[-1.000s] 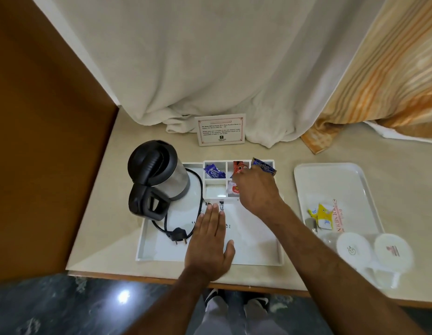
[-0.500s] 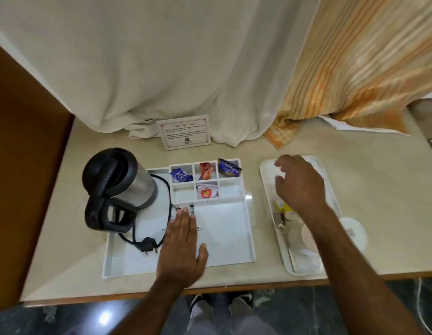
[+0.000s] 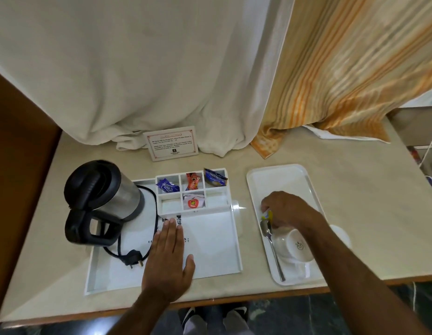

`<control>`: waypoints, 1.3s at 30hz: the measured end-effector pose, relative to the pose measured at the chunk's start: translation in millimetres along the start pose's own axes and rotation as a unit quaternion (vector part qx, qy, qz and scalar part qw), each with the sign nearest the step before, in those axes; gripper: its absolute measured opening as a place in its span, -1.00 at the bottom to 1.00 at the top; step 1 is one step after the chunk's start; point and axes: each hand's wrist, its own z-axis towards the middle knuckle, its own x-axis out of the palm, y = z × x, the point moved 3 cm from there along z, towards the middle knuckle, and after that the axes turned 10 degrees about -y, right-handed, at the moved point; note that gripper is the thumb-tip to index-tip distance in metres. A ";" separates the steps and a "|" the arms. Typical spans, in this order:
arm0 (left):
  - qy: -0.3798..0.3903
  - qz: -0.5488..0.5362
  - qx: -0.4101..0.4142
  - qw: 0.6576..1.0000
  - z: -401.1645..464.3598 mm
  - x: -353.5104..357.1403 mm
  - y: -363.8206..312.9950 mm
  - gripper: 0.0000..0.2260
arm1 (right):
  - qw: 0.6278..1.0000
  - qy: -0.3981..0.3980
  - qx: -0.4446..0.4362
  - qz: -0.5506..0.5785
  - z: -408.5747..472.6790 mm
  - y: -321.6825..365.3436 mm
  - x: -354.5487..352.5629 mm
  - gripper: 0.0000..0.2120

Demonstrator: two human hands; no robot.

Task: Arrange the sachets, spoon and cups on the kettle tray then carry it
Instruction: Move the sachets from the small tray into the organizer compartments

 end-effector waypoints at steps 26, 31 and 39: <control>-0.008 -0.024 -0.009 1.000 3.6 -8.2 -5.1 -0.26 | 0.930 -0.289 -0.164 0.158 14.6 206.2 -47.0 -0.77; -0.014 -0.030 -0.003 0.999 3.3 -6.3 -5.5 -0.27 | 0.912 -0.371 0.016 0.175 -29.2 94.1 -60.2 -0.63; -0.014 -0.009 0.010 1.000 3.6 -2.7 -3.2 -0.26 | 0.992 0.009 0.117 0.036 -32.5 12.8 -10.4 -0.83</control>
